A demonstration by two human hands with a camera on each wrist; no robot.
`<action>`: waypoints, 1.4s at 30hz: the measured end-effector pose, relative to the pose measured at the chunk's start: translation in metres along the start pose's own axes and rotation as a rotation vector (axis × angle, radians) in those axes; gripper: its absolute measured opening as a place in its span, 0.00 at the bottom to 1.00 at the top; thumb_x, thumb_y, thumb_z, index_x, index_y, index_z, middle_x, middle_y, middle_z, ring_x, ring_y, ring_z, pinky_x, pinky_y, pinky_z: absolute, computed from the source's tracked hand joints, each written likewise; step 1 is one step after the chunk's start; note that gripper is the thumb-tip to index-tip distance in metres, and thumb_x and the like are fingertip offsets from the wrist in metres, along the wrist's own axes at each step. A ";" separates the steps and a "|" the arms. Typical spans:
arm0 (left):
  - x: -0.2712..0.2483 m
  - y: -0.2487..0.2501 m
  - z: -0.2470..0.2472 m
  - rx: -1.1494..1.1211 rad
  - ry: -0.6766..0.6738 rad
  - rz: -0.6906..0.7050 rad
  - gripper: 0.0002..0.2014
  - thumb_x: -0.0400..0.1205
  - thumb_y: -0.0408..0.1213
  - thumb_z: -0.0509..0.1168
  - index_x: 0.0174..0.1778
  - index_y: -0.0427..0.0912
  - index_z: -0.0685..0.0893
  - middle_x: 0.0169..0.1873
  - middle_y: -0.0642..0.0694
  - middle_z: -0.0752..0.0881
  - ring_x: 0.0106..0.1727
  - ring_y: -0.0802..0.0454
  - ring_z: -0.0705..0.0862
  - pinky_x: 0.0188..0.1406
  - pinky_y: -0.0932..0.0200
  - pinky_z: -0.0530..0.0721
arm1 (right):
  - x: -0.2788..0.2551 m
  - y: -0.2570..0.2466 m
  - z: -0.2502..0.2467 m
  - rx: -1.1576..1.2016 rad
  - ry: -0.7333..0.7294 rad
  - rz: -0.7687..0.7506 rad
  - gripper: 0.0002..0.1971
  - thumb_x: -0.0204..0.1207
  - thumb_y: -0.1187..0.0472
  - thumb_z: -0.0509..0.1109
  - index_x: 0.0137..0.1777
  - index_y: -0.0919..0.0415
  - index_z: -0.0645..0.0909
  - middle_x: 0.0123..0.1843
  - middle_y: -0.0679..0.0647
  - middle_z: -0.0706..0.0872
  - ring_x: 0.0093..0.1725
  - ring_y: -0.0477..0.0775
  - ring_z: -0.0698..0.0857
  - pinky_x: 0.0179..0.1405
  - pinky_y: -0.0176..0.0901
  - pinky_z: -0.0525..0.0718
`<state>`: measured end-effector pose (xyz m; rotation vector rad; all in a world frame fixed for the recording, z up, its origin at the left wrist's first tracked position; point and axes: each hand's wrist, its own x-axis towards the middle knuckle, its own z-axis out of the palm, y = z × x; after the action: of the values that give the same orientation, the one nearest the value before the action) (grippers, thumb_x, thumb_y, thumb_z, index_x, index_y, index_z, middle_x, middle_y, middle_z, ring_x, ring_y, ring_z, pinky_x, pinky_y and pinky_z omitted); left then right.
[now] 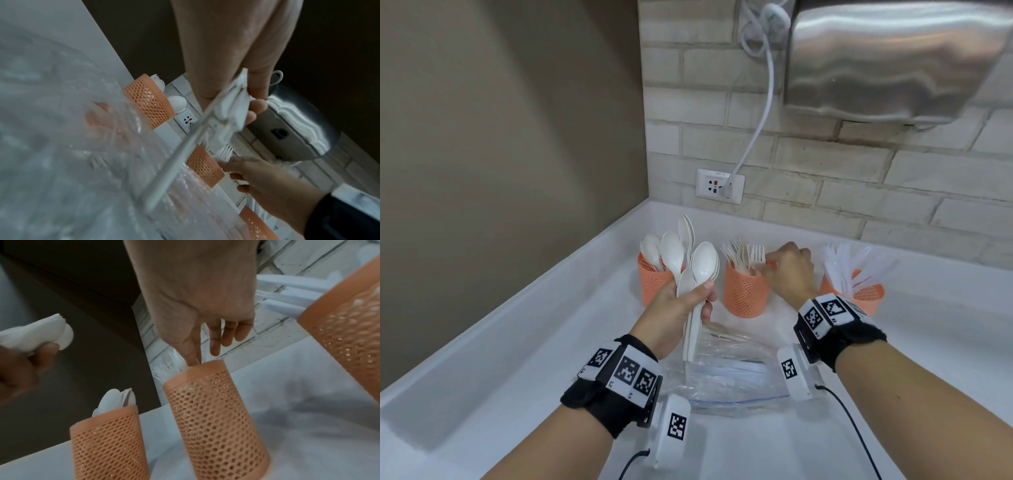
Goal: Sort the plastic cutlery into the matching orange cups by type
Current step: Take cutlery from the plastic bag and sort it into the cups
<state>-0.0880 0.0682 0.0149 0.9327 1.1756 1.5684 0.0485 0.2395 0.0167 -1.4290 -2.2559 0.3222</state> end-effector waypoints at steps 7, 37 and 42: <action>0.004 0.009 -0.001 -0.169 0.040 0.031 0.05 0.82 0.31 0.62 0.42 0.39 0.82 0.33 0.47 0.85 0.36 0.54 0.84 0.44 0.60 0.85 | -0.033 -0.048 -0.019 0.543 0.161 -0.303 0.16 0.72 0.63 0.73 0.60 0.61 0.79 0.53 0.56 0.77 0.48 0.51 0.79 0.50 0.29 0.77; 0.019 0.052 -0.023 0.737 0.156 0.035 0.24 0.82 0.56 0.57 0.55 0.39 0.87 0.56 0.39 0.86 0.55 0.49 0.84 0.56 0.58 0.76 | -0.054 -0.087 -0.004 1.230 -0.480 -0.039 0.09 0.83 0.56 0.61 0.40 0.54 0.72 0.22 0.48 0.69 0.20 0.47 0.67 0.19 0.37 0.69; 0.047 0.040 -0.075 0.828 0.366 -0.039 0.51 0.61 0.56 0.78 0.78 0.47 0.61 0.73 0.42 0.65 0.72 0.45 0.70 0.71 0.48 0.73 | -0.023 -0.093 0.000 1.310 -0.251 0.015 0.07 0.80 0.58 0.66 0.41 0.58 0.75 0.27 0.50 0.76 0.27 0.48 0.75 0.34 0.41 0.79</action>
<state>-0.1800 0.0896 0.0363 1.1391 2.1748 1.2372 -0.0171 0.1777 0.0503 -0.6663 -1.5059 1.6486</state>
